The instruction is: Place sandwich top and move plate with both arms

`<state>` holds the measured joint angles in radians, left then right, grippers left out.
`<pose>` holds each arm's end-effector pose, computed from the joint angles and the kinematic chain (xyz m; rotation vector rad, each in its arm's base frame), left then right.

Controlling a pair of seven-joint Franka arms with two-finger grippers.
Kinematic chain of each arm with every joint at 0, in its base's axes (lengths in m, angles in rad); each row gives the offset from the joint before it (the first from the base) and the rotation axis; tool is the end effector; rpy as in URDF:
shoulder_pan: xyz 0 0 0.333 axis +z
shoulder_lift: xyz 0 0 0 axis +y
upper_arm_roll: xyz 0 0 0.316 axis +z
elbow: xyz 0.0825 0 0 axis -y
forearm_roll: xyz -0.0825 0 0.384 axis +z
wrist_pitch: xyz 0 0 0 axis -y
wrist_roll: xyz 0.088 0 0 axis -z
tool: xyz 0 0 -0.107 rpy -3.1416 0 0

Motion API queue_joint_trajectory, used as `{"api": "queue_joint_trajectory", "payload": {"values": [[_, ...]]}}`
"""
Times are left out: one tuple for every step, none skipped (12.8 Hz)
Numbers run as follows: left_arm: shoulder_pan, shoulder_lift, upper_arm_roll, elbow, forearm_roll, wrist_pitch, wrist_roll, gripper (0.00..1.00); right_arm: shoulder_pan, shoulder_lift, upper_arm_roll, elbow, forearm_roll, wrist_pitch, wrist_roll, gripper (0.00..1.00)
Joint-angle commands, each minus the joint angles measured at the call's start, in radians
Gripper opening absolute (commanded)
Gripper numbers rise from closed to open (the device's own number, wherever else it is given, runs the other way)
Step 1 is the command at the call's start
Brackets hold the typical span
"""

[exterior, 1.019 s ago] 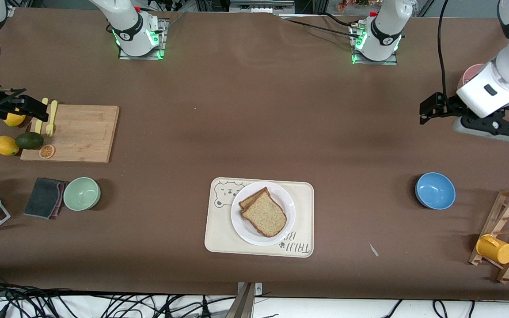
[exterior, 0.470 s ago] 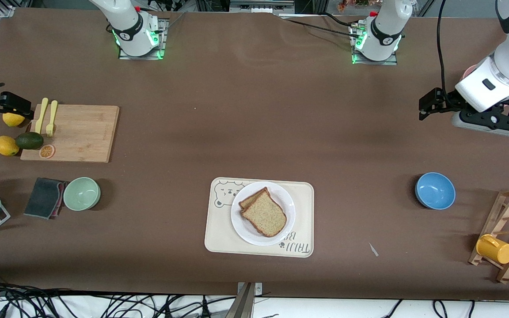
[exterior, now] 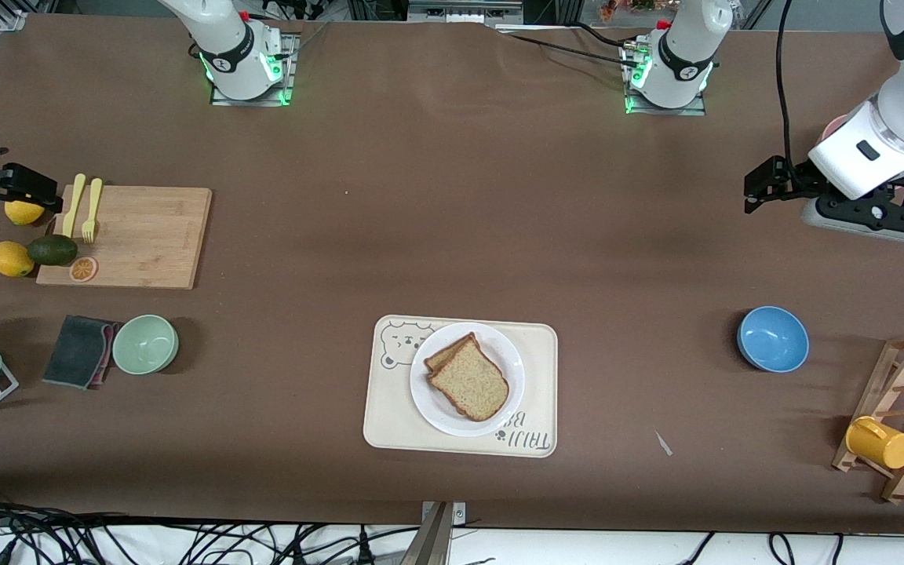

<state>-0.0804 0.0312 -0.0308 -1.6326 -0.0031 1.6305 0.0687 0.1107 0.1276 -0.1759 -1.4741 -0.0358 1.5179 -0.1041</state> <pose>0.5632 -0.0630 0.5829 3.1252 -0.2815 -0.0524 0.5856 -0.0356 0.5938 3.0871 0.0601 -0.1335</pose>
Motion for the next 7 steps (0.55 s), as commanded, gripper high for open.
{"api": "queue_joint_trajectory", "payload": {"values": [[0.004,-0.027,0.003,-0.023,0.011,-0.015,0.008,1.00,0.000,0.007,0.006,0.029,0.016,-0.010,0.024,1.00],[0.002,-0.027,0.002,-0.023,0.011,-0.015,0.005,1.00,0.001,0.007,0.006,0.029,0.014,-0.007,0.018,1.00],[0.002,-0.027,0.002,-0.021,0.011,-0.015,0.005,1.00,0.000,0.007,0.006,0.029,0.014,-0.007,0.014,1.00],[0.004,-0.027,0.002,-0.021,0.011,-0.015,0.005,1.00,0.000,0.007,0.007,0.032,0.014,-0.005,0.012,1.00],[0.002,-0.027,0.002,-0.021,0.011,-0.015,0.006,1.00,0.003,0.010,0.007,0.046,0.011,-0.005,0.017,1.00],[0.002,-0.027,0.002,-0.021,0.011,-0.015,0.006,1.00,0.006,0.014,0.007,0.057,0.011,-0.010,0.020,1.00],[0.002,-0.027,0.002,-0.021,0.011,-0.015,0.005,1.00,0.006,0.014,0.009,0.060,0.013,-0.008,0.020,1.00]]}}
